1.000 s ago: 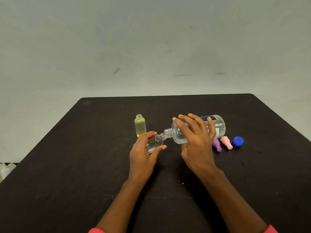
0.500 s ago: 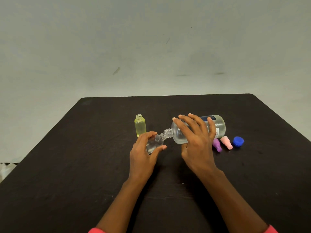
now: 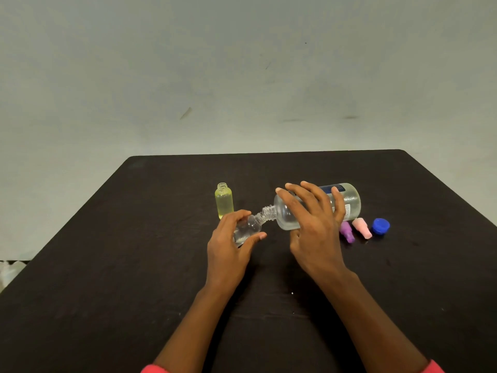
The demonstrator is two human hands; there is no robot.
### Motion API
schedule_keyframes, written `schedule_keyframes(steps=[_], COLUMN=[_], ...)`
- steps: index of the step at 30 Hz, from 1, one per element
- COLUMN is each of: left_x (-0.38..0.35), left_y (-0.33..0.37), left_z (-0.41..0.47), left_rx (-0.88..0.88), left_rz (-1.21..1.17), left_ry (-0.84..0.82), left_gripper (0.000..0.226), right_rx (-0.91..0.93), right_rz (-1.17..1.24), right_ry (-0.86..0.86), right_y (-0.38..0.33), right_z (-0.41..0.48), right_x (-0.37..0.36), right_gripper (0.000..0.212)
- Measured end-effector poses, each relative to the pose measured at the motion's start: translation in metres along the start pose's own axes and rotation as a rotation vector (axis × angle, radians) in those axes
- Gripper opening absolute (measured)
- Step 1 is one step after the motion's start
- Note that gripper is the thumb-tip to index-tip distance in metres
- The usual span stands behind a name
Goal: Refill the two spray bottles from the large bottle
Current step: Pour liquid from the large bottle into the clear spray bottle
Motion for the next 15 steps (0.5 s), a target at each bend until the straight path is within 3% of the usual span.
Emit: schedule_keyframes(steps=[15], left_x=[0.0003], left_y=[-0.002], left_z=[-0.0001], left_rx=[0.001], left_rz=[-0.009], left_ry=[0.003], left_gripper=[0.046], right_rx=[0.001], right_rz=[-0.001], right_ry=[0.004], right_y=[-0.0002], right_z=[0.0003], right_x=[0.0006], right_gripper=[0.083])
Point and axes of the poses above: each hand's wrist, its own z-axis towards the middle knuckle, its own x-axis out of the back of the hand, y = z × x, the point moved 9 cm from there along z, towards the middle knuckle, and after that the axes turned 11 degrees about -z, right-handed, at the moved point
